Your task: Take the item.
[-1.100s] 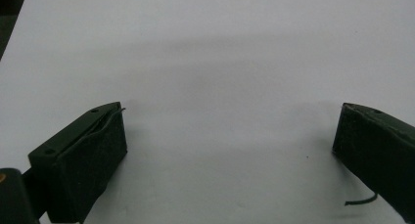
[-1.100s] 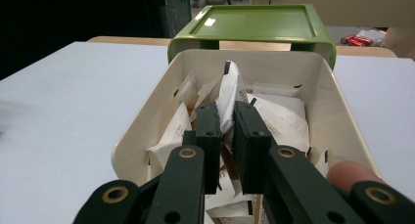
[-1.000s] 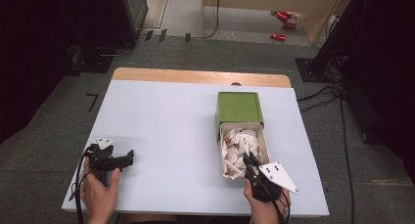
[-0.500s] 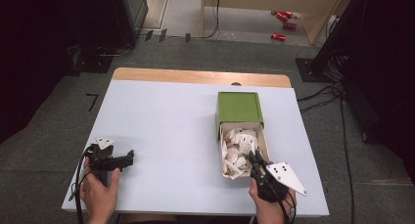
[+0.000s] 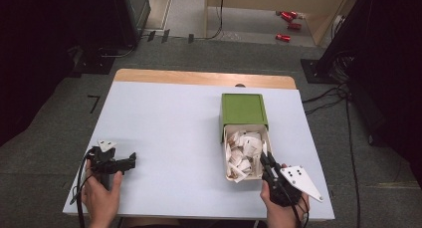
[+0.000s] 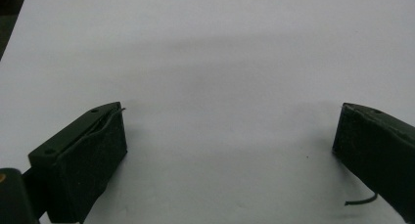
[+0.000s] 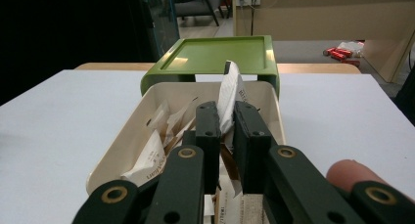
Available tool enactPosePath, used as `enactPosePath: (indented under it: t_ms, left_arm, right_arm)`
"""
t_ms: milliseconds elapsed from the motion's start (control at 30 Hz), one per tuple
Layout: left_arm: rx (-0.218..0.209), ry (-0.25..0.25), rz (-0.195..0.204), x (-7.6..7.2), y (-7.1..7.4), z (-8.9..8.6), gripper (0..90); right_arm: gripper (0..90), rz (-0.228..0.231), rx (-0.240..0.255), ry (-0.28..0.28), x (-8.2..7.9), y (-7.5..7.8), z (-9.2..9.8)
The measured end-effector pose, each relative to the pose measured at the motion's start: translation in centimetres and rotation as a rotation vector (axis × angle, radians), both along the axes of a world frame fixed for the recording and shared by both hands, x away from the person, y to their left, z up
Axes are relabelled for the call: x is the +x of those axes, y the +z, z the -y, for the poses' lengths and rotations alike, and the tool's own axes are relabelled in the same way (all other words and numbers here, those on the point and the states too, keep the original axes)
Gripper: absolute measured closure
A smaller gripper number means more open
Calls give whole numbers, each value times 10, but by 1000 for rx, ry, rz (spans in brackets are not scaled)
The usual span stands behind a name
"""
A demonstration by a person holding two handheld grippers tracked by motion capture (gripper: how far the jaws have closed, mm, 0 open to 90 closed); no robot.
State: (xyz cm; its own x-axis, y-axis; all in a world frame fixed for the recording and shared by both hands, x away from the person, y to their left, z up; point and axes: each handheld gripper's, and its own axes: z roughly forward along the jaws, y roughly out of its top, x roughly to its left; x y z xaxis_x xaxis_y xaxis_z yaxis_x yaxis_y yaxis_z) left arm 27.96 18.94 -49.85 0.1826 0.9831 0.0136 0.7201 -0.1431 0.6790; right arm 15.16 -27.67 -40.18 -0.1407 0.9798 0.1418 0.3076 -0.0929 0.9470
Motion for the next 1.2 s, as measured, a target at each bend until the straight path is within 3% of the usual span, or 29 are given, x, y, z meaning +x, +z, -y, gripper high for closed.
enactPosePath:
  t_ms: [633,1200]
  left_arm:
    - [0,0,0,0,0,0,0]
    - [0,0,0,0,0,0,0]
  right_arm:
    - [825,25,17,-50,-5,7,18]
    - [825,22,14,-103,-6,4,35]
